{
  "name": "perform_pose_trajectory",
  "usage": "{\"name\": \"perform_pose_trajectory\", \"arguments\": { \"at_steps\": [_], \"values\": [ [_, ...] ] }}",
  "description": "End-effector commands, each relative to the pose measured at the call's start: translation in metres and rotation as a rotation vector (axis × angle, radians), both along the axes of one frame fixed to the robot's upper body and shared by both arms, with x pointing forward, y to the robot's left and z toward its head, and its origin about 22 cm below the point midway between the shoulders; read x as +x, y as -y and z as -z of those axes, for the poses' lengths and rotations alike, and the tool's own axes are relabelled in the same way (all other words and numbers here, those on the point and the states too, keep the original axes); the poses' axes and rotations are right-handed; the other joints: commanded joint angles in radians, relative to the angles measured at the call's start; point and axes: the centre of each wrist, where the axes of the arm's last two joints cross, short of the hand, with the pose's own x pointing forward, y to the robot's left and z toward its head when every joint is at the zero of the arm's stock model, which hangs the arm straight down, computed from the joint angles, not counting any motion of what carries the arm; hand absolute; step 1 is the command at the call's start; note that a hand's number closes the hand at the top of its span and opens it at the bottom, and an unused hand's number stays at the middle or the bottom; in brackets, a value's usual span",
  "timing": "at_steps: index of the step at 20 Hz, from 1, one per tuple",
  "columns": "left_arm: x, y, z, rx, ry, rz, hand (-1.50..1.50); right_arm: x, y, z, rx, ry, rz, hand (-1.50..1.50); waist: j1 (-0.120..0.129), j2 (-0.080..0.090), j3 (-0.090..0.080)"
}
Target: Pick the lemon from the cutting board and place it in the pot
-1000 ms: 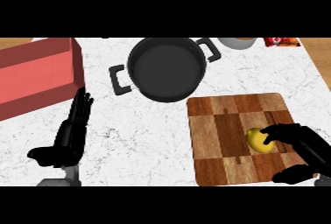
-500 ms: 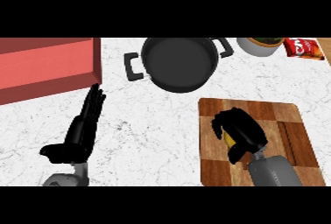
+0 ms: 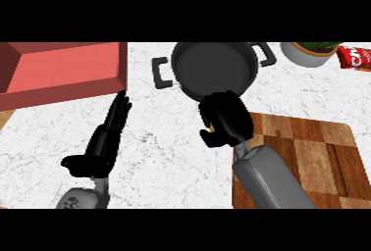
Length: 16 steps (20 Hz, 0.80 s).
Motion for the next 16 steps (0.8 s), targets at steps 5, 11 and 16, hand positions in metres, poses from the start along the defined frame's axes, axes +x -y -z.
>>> {"name": "perform_pose_trajectory", "arguments": {
  "at_steps": [5, 11, 16],
  "values": [
    [0.005, 0.006, 0.0, 0.004, -0.007, 0.017, 0.0, -0.002, -0.07, -0.056, 0.028, 0.232, 0.216, 1.5, 0.011, -0.007, 0.0],
    [0.01, 0.014, -0.007, -0.005, -0.002, 0.019, 0.0, 0.003, -0.105, -0.086, 0.031, 0.278, 0.427, 1.5, 0.008, -0.003, 0.0],
    [0.011, 0.005, -0.011, 0.006, -0.003, -0.003, 0.0, 0.018, -0.126, -0.108, 0.052, 0.276, 0.554, 1.5, -0.015, 0.002, 0.002]
  ]
}}
